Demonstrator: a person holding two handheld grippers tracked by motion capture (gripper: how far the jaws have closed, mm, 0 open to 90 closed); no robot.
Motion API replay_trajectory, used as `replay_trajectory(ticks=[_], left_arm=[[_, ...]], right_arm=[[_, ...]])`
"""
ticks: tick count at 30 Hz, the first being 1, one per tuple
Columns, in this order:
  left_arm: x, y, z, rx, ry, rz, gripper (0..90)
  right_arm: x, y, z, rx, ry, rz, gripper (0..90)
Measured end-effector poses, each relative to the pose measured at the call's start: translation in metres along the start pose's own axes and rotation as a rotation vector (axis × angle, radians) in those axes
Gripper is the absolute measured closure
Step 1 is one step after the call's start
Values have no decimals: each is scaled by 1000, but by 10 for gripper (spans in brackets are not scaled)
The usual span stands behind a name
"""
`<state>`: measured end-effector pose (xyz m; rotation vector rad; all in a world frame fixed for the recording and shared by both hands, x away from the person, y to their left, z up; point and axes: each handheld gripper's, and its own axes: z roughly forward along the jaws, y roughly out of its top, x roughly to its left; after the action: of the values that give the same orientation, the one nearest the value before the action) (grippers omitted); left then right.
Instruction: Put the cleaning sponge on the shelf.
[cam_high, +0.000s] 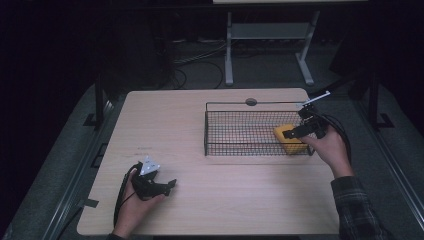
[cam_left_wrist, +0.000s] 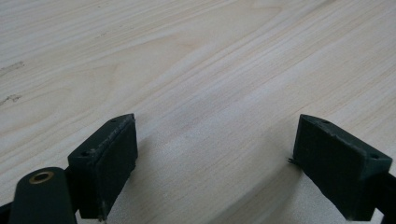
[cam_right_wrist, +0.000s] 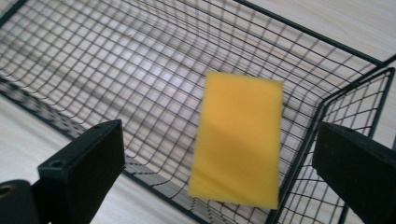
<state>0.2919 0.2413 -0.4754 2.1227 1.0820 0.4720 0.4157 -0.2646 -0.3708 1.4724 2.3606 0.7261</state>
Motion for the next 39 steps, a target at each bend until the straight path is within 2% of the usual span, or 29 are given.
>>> replay_trajectory(ticks=[11,19,26,39], left_arm=[[0,0,0,0,0,0,130],[0,0,0,0,0,1,131],[0,0,0,-3,0,-2,130],[0,0,0,-3,0,1,131]], right_arm=[[19,-17,-15,-56,15,-65,20],[37,-39,-26,-99,49,-102,20],[46,-65,-29,-137,72,-108,20],[55,-102,-21,-169,72,-102,20]])
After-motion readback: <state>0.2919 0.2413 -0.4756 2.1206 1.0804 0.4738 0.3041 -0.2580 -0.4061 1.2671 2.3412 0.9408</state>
